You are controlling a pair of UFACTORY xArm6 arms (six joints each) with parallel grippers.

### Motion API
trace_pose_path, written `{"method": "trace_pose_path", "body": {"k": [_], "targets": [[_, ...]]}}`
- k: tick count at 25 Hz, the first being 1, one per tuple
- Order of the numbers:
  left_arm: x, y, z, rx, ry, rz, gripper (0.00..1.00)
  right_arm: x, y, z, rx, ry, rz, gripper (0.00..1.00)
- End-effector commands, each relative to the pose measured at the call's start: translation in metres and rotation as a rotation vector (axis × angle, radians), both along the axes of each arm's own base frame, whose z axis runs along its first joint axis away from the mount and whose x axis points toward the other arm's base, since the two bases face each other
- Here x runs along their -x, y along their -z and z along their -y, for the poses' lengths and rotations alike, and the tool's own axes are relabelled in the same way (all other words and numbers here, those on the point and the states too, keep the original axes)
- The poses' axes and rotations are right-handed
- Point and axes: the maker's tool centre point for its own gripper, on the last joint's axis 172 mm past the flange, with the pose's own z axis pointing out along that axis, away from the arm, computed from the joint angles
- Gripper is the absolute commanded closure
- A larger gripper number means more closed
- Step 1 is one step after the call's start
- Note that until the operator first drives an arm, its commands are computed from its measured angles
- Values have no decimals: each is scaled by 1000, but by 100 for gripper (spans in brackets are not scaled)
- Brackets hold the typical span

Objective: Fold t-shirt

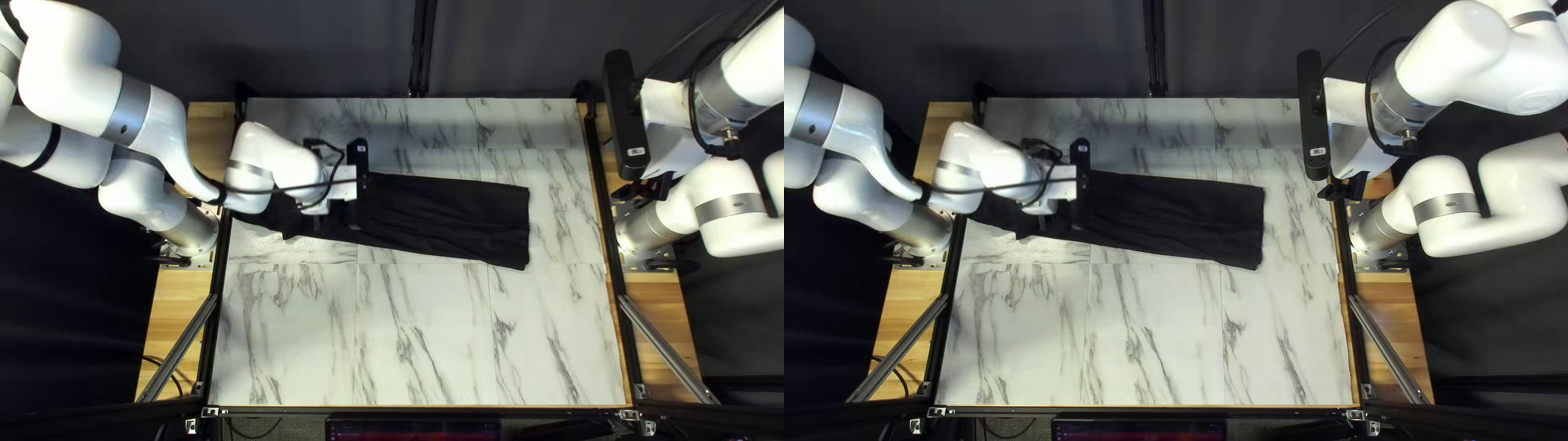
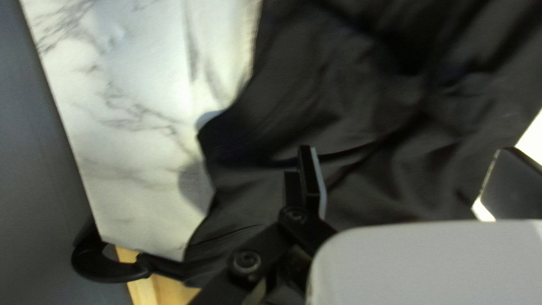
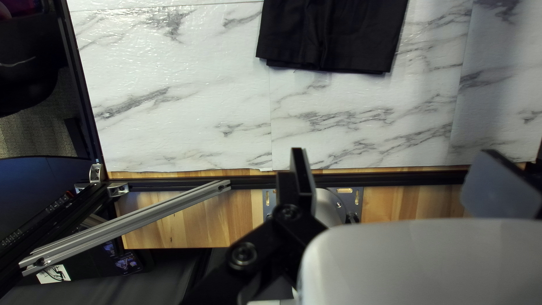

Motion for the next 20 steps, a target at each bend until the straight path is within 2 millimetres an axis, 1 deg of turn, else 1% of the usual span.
{"method": "trace_pose_path", "body": {"k": [1,2,3,4,6,7,9,11,15,18,20], "targets": [[-5,7,-8,10,4,9,0,0,0,0,0,0,0,0],[-6,12,-15,16,2,8,0,0,0,0,0,0,0,0],[-6,13,-18,19,1,7,0,0,0,0,0,0,0,0],[-6,18,-26,26,-3,5,0,0,0,0,0,0,0,0],[-6,22,-34,33,-9,2,0,0,0,0,0,0,0,0],[-6,26,-42,38,-14,-2,0,0,0,0,0,0,0,0],[-5,27,-47,44,-20,-5,0,0,0,0,0,0,0,0],[-4,26,-44,45,-21,-7,0,0,0,0,0,0,0,0],[-4,27,-29,60,-11,0,0,0,0,0,0,0,0,0],[-8,29,-19,86,7,10,0,0,0,0,0,0,0,0],[-15,33,-10,114,25,20,0,0,0,0,0,0,0,0]]}}
